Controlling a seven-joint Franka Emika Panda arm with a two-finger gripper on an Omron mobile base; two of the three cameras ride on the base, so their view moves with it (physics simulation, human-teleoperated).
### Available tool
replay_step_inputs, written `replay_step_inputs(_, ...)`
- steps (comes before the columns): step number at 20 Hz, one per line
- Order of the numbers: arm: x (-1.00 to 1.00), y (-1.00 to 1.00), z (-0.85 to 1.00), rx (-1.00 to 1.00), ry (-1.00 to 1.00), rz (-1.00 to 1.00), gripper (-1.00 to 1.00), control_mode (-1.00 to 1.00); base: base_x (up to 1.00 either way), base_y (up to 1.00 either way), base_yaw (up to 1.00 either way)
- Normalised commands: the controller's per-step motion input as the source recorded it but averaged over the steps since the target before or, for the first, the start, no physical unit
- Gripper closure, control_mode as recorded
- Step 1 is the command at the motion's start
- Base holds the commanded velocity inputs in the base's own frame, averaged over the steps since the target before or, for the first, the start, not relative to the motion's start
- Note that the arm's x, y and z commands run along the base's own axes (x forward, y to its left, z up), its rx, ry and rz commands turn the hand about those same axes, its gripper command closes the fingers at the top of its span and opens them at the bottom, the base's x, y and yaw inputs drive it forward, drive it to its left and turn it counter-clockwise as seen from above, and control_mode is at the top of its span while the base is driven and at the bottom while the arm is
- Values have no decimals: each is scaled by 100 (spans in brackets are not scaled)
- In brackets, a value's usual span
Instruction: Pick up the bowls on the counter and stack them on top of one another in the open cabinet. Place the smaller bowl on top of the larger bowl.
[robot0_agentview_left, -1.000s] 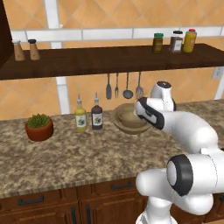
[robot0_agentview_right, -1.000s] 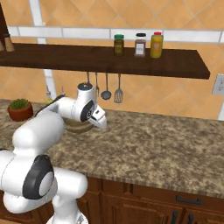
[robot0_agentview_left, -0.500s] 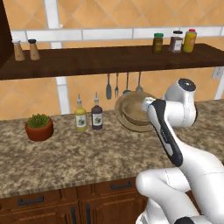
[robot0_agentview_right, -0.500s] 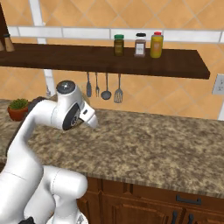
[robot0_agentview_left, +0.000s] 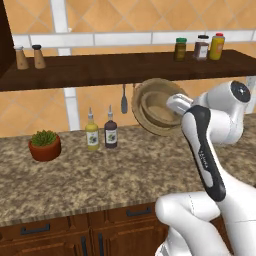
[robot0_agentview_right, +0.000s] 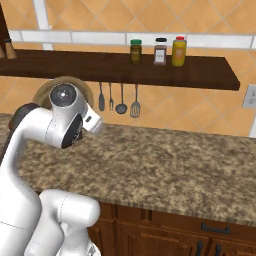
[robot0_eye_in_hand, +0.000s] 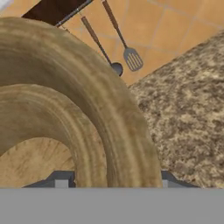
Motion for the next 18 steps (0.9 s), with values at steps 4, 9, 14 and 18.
replay_step_inputs(4, 6, 6, 100, 6, -3, 2, 100, -100, 0, 0, 0)
replay_step_inputs(9, 84, 0, 99, 1, 2, 0, 100, -100, 0, 0, 0)
replay_step_inputs(14, 100, 5, 54, 3, 2, -3, 100, -100, 0, 0, 0)
replay_step_inputs(18, 100, 29, -13, 0, 3, -8, 100, -100, 0, 0, 0)
